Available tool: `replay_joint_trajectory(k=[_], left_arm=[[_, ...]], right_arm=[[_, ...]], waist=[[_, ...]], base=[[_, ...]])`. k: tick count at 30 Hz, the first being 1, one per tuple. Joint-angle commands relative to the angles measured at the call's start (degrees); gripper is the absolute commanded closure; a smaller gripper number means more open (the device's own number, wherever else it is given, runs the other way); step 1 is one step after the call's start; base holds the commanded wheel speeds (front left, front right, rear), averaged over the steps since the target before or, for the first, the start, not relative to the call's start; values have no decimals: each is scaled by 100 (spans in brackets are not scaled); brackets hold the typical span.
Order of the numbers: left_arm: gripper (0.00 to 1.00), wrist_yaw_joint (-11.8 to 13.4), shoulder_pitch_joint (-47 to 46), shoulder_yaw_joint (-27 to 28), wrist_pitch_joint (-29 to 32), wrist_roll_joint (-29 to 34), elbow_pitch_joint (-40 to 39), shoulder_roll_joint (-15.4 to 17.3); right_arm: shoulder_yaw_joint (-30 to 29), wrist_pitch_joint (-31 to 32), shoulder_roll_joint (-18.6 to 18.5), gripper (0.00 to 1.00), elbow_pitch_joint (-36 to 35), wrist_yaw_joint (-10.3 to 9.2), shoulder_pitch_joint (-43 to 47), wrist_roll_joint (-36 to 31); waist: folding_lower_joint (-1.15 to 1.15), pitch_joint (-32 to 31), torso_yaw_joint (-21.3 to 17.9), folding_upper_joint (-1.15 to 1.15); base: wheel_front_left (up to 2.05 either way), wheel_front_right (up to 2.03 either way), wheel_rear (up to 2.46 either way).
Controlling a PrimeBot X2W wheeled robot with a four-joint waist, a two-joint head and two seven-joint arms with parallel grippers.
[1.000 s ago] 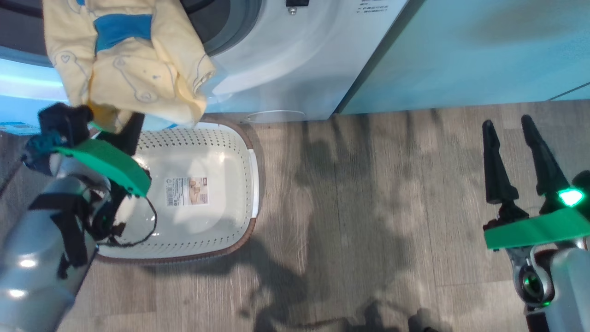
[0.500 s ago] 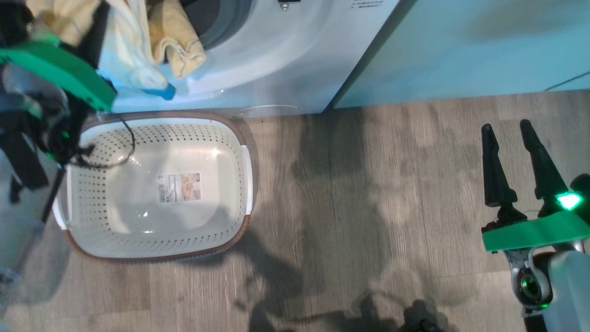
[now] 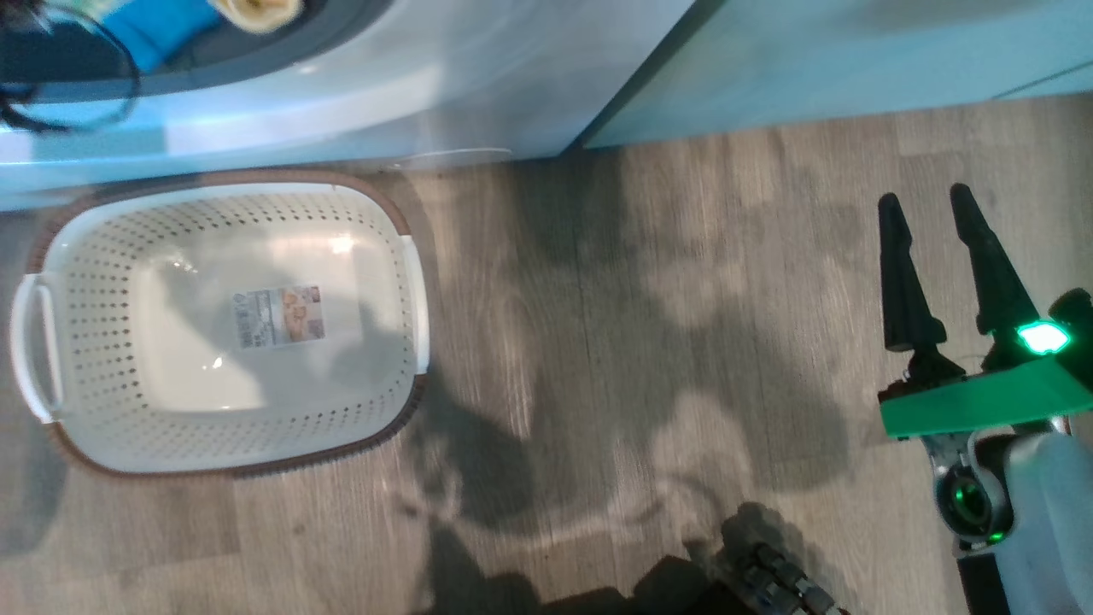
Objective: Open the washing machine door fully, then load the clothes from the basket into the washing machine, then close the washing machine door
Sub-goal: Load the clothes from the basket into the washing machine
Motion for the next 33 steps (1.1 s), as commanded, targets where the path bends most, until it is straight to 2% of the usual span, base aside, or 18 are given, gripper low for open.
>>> replay_joint_trajectory(k=[1, 12, 24, 33], left_arm=[[100, 28, -346, 253, 16, -13, -59, 353], [100, 95, -1582, 127, -84, 363, 601, 402], [100, 100, -2627, 179, -988, 670, 1452, 507], [100, -19, -2997, 170, -1406, 794, 1469, 427]], right_arm=[[117, -38, 6, 0, -152, 25, -38, 48], [222, -38, 22, 0, -177, 25, -259, 251], [274, -38, 23, 0, -209, 25, -422, 344], [257, -38, 23, 0, -218, 25, -461, 354]], waist=[[-1, 121, -100, 0], [-1, 540, -314, 0], [-1, 873, -511, 0], [-1, 1013, -533, 0]], base=[[0, 0, 0], [0, 0, 0], [0, 0, 0], [0, 0, 0]])
